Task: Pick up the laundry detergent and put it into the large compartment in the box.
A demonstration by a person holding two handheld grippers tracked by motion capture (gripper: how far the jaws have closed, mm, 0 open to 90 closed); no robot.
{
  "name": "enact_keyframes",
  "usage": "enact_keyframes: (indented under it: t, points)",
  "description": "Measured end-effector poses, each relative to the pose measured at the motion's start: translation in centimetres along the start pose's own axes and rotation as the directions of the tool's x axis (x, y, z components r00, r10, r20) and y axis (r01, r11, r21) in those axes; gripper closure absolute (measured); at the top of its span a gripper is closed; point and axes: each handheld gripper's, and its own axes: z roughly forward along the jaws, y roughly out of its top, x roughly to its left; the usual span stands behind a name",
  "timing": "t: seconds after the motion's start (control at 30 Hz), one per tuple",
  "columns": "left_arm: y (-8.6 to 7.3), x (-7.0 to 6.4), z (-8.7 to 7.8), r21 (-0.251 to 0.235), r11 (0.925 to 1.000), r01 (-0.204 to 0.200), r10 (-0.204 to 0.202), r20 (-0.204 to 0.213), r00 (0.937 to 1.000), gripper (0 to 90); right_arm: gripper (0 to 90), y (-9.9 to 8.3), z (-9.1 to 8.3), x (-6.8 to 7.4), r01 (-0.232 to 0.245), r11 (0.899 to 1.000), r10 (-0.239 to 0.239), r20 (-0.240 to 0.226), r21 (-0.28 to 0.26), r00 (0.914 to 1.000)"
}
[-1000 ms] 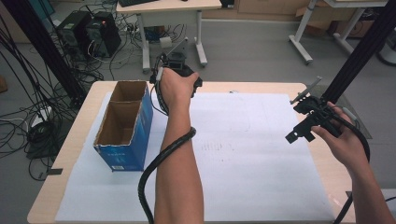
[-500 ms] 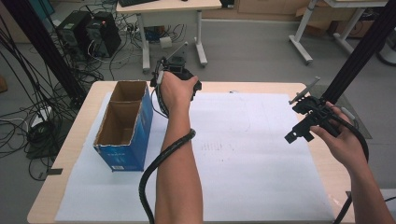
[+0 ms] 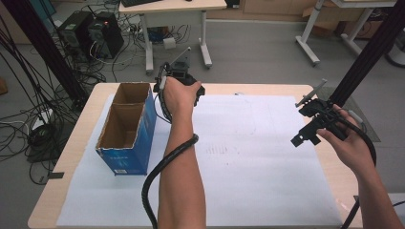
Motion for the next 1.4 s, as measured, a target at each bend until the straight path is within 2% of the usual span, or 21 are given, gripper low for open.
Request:
enact_keyframes:
  t: [1.0,1.17,1.33,1.4]
  points:
    - [0.5,0.0,1.5,0.026,0.9995,-0.015,0.015,0.009,0.9999,11.3,4.2,0.2,0.3,-0.1,-0.004,1.0,0.004,0.002,0.006,1.0]
    - [0.6,-0.1,1.7,0.036,0.9991,-0.021,0.02,0.01,0.9997,16.1,4.2,0.2,0.2,-0.1,-0.002,1.0,0.002,0.001,0.001,1.0]
    - [0.6,-0.2,1.7,0.035,0.9993,-0.015,0.015,0.005,0.9999,28.8,4.2,0.2,0.3,-0.2,-0.001,1.0,0.001,0.0,0.003,1.0]
    - [0.6,-0.4,1.7,0.037,0.9992,-0.013,0.013,-0.007,0.9999,30.5,4.2,0.3,0.3,-0.2,-0.001,1.0,0.001,-0.001,0.003,1.0]
